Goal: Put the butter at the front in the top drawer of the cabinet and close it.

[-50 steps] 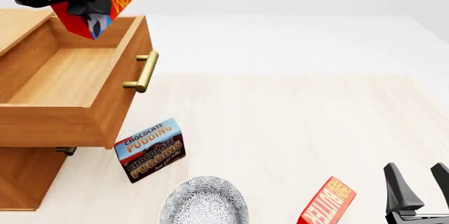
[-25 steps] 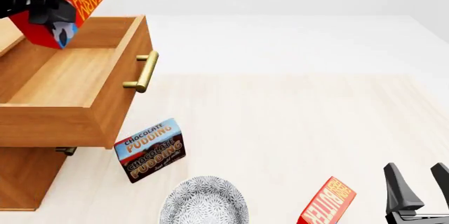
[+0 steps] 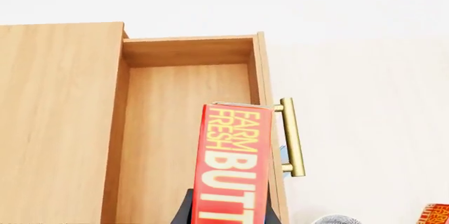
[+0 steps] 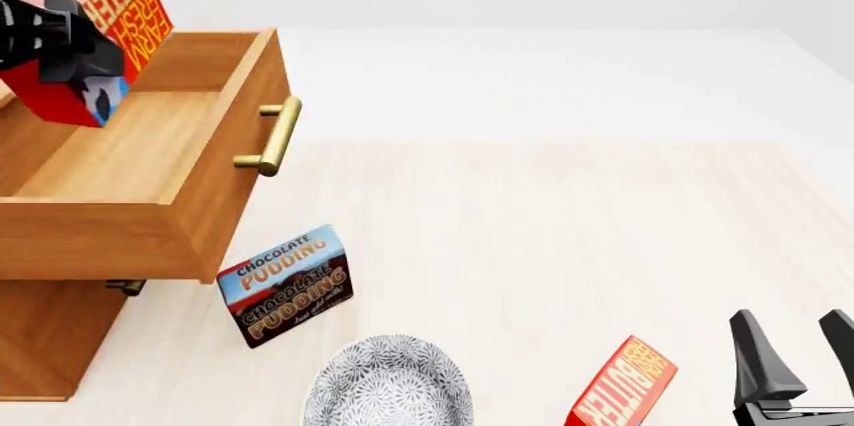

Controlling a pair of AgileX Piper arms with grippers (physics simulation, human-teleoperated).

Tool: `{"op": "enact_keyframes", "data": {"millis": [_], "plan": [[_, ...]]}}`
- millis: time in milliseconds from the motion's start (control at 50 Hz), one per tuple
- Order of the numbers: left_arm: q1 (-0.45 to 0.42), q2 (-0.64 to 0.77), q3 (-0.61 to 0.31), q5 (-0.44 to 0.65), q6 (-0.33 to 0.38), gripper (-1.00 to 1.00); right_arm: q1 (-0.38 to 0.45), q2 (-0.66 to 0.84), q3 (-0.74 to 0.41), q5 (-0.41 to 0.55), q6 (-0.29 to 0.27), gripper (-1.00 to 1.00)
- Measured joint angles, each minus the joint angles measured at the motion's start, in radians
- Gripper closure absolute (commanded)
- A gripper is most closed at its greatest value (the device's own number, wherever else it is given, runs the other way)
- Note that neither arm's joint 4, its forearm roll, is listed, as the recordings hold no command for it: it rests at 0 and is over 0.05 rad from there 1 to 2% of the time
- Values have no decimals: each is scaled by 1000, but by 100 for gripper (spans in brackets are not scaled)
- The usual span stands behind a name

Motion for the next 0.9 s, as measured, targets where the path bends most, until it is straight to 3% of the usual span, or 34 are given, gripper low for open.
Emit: {"op": "enact_keyframes", "data": {"millis": [480,900], "plan": [[-11,-9,168,-151,-45,100,0,0,0,0,0,-100],[-10,-34,258,-223,-76,100,0,0,0,0,0,-100]]}}
